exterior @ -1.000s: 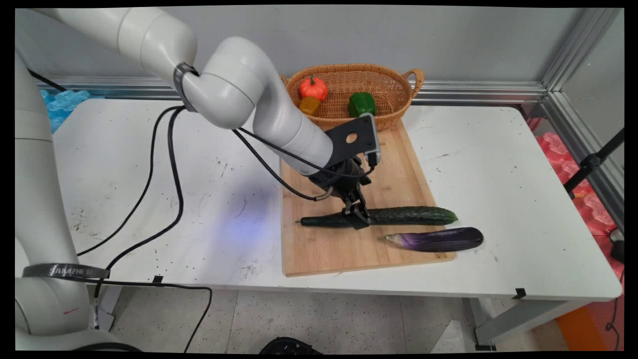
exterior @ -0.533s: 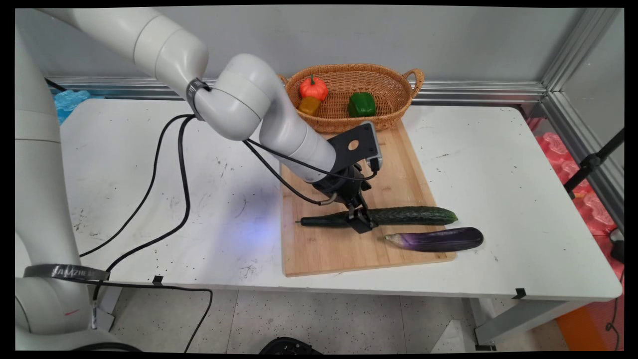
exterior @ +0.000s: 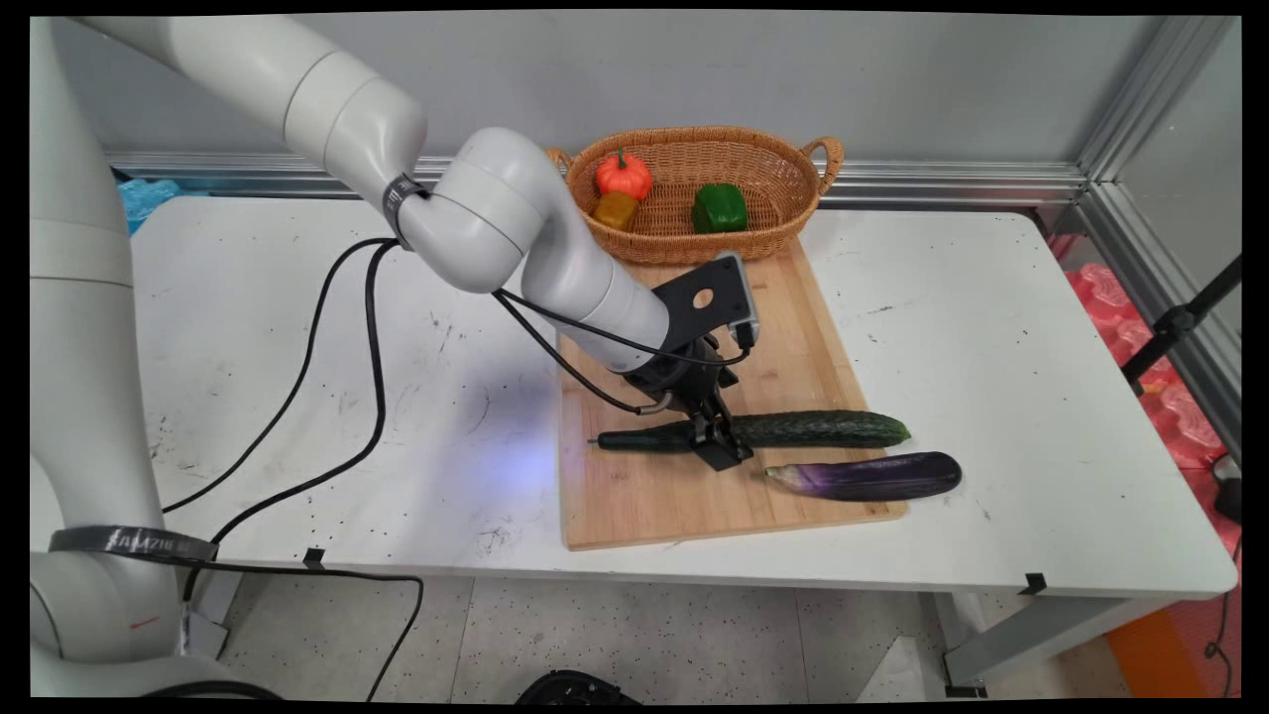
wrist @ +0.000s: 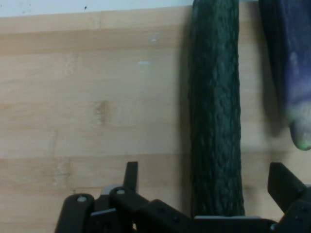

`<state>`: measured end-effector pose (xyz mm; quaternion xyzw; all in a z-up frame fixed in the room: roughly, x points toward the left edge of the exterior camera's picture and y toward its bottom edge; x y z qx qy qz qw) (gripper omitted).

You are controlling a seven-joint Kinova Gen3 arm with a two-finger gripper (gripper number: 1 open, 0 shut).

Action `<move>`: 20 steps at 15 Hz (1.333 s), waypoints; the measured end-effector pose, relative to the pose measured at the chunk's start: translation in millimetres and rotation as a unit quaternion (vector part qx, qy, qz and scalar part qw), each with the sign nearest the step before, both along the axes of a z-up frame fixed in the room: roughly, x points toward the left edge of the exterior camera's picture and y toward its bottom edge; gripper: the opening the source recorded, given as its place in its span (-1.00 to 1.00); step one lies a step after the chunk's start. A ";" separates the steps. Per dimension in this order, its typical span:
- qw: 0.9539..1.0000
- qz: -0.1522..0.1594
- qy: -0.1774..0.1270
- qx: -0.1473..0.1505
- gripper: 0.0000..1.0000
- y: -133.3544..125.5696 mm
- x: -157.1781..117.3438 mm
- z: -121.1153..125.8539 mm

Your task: Pick up the cucumber from the cutting board, then place the picked object in the vegetable basket

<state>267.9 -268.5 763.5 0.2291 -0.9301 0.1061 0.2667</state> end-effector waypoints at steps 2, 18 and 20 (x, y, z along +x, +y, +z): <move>1.000 -0.001 0.000 0.001 1.00 0.0 -0.1 -2.4; 1.000 -0.008 0.011 0.001 -1.00 -13.0 -0.1 18.0; 1.000 -0.008 0.016 -0.005 -1.00 -24.9 2.1 34.2</move>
